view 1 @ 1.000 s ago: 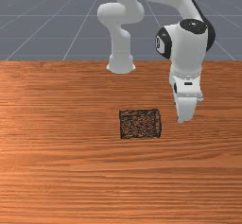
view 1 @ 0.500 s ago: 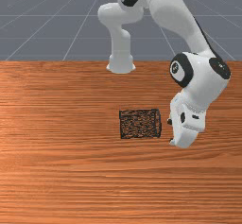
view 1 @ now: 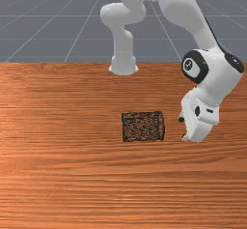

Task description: Rotate the holder till the hole upward

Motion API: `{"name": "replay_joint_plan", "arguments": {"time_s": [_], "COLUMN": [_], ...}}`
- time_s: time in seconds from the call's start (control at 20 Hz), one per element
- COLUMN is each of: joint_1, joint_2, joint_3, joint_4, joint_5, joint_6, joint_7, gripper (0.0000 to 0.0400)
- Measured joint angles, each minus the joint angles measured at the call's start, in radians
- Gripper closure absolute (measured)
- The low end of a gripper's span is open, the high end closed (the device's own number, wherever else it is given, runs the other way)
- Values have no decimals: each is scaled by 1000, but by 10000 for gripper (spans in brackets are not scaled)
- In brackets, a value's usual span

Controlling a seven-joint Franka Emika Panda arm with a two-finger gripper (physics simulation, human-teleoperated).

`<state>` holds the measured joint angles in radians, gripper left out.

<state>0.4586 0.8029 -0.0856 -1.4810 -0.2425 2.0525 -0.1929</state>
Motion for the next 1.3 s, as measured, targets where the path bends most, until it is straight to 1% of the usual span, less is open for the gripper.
{"name": "replay_joint_plan", "arguments": {"time_s": [0.1,0.2,0.25,0.35,0.4,0.45,0.55,0.6,0.65,0.7,0.85,0.9,1.05,1.1,1.15,1.2,1.25,1.3], "joint_1": [27,51,128,123,92,105,100,89,88,51,29,14,9,10,10,15,9,10], "joint_2": [28,68,219,165,98,117,105,85,83,36,16,1,-6,-10,-12,-2,-24,-34], "joint_3": [-27,-45,-152,-149,-119,-143,-159,-159,-173,-149,-161,-154,-162,-164,-164,-168,-162,-162], "joint_4": [27,62,297,188,80,100,67,30,16,-53,-95,-120,-135,-142,-142,-122,-156,-161], "joint_5": [-40,-65,-187,-191,-161,-189,-208,-209,-227,-197,-208,-204,-208,-211,-210,-216,-226,-229], "joint_6": [-37,-65,-319,-252,-147,-183,-167,-134,-131,-48,-10,24,40,47,43,15,50,48], "joint_7": [29,55,84,100,91,99,98,92,93,63,46,25,36,42,40,36,6,1], "gripper": [0,0,0,0,0,0,0,0,0,0,0,0,0,157,252,308,334,346]}}
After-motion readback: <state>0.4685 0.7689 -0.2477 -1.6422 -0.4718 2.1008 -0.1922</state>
